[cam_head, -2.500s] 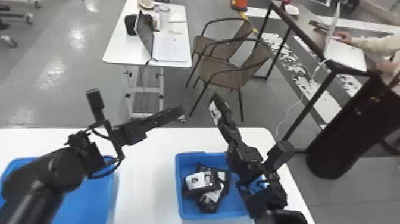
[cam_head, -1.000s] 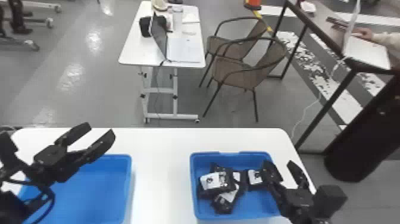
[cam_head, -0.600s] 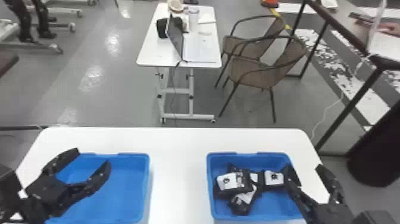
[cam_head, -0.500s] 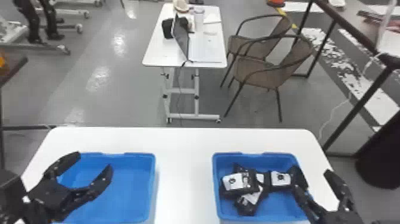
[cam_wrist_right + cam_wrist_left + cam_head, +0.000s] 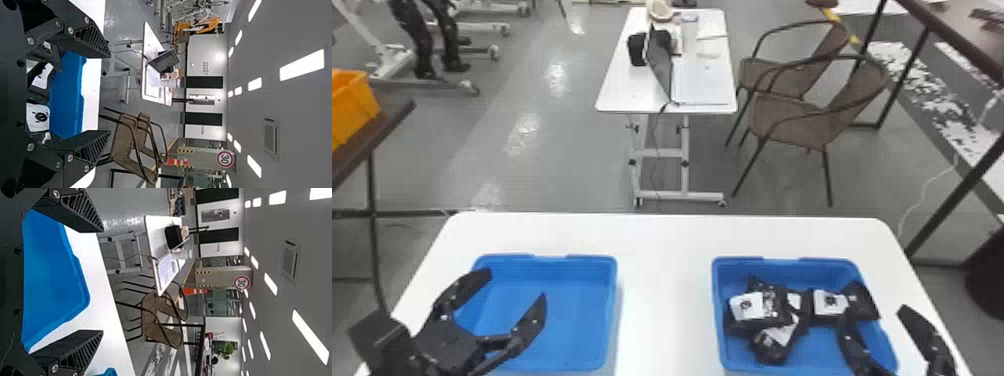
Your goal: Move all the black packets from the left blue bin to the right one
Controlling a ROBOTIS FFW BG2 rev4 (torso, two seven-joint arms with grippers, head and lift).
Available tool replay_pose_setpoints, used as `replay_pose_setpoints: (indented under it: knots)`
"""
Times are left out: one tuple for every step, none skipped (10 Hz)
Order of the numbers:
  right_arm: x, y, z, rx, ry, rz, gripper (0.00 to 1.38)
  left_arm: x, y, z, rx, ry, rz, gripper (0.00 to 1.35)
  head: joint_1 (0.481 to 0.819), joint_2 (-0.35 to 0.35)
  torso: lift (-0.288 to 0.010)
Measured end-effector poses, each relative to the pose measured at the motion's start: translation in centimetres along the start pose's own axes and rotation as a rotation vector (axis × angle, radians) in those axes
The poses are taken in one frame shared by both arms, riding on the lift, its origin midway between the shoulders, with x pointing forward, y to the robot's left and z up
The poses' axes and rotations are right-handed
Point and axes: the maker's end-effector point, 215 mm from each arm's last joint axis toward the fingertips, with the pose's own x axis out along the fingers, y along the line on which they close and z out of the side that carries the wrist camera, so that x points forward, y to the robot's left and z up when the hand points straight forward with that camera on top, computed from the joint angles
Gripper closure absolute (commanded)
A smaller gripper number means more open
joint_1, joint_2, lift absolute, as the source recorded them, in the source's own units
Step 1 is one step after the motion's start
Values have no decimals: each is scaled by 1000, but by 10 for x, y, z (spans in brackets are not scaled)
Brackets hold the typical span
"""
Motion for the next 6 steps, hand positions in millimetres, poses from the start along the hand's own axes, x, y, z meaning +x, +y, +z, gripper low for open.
replay_pose_setpoints:
  knots:
    - [0, 1, -1, 2, 3, 6, 367, 5, -6, 3, -3, -9, -9, 107, 695, -5, 0]
    - [1, 3, -2, 4, 8, 12, 369, 9, -12, 4, -16, -12, -15, 107, 695, -14, 0]
    - [2, 4, -4, 7, 14, 16, 369, 13, -16, 4, -35, -13, -22, 107, 695, -20, 0]
    - [4, 5, -5, 9, 17, 18, 369, 16, -18, 5, -54, -17, -27, 107, 695, -23, 0]
    - [5, 5, -4, 11, 18, 22, 369, 20, -21, 7, -73, -23, -34, 107, 695, -28, 0]
    - [7, 6, -5, 12, 19, 27, 369, 23, -25, 8, -89, -25, -42, 107, 695, -34, 0]
